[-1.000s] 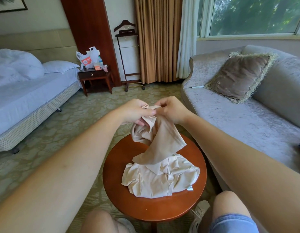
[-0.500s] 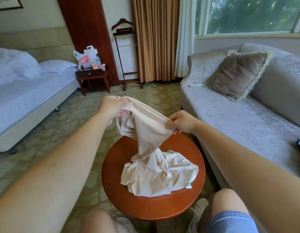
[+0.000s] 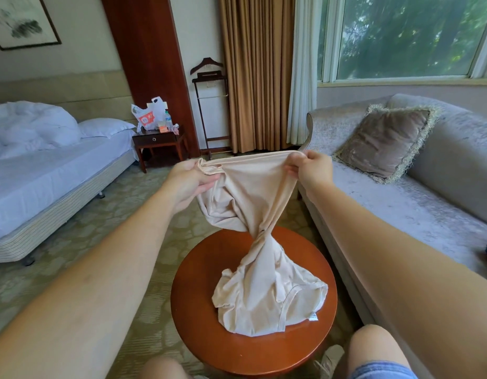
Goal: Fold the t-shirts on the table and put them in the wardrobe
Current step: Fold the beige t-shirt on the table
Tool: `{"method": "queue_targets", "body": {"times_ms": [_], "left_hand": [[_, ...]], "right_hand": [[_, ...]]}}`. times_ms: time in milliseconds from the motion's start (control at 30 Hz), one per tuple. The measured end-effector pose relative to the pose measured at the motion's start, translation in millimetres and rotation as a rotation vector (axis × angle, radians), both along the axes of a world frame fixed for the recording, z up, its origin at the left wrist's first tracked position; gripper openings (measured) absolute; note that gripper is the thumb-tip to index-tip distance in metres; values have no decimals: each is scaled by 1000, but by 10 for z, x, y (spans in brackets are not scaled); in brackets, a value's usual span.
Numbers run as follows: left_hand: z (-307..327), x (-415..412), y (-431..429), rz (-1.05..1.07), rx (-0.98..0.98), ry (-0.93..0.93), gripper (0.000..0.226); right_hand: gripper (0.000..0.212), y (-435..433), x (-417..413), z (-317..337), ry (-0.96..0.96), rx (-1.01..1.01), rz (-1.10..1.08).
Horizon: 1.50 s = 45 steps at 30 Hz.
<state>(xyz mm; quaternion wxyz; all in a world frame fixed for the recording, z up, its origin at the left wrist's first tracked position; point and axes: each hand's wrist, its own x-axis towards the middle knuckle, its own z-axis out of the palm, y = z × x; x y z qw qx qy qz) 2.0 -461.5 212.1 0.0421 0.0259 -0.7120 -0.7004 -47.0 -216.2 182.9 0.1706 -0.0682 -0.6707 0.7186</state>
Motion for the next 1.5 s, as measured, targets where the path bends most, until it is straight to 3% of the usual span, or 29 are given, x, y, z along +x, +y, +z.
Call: {"method": "queue_targets", "body": {"times_ms": [200, 367, 433, 600, 733, 900, 1067, 1200, 1300, 1367, 1433, 1500], "left_hand": [[274, 196, -49, -5, -55, 108, 20], [403, 411, -147, 175, -514, 259, 23], [436, 475, -197, 266, -575, 343, 31], [705, 704, -232, 355, -389, 374, 32], [987, 844, -263, 446, -179, 417, 19], [1135, 790, -330, 464, -117, 427, 22], [896, 393, -375, 431, -90, 332, 24], [568, -110, -496, 465, -81, 199, 14], [240, -566, -609, 442, -80, 81, 36], [162, -833, -616, 439, 15, 71, 35], [293, -1058, -580, 484, 103, 128, 13], [586, -1201, -537, 546, 214, 192, 17]], "right_hand": [[15, 124, 111, 409, 45, 104, -258], [19, 253, 350, 573, 36, 195, -319], [18, 254, 479, 625, 56, 202, -320], [25, 258, 771, 893, 166, 203, -324], [17, 285, 972, 1250, 246, 221, -380], [18, 299, 967, 1461, 268, 274, -408], [19, 221, 603, 1201, 142, 328, -316], [14, 101, 107, 836, -2, 342, -116], [16, -47, -269, 580, -99, 303, -19], [17, -165, -539, 502, -92, 236, 3], [17, -292, -776, 600, -37, 194, 2], [21, -409, -947, 870, 65, 174, -13]]}}
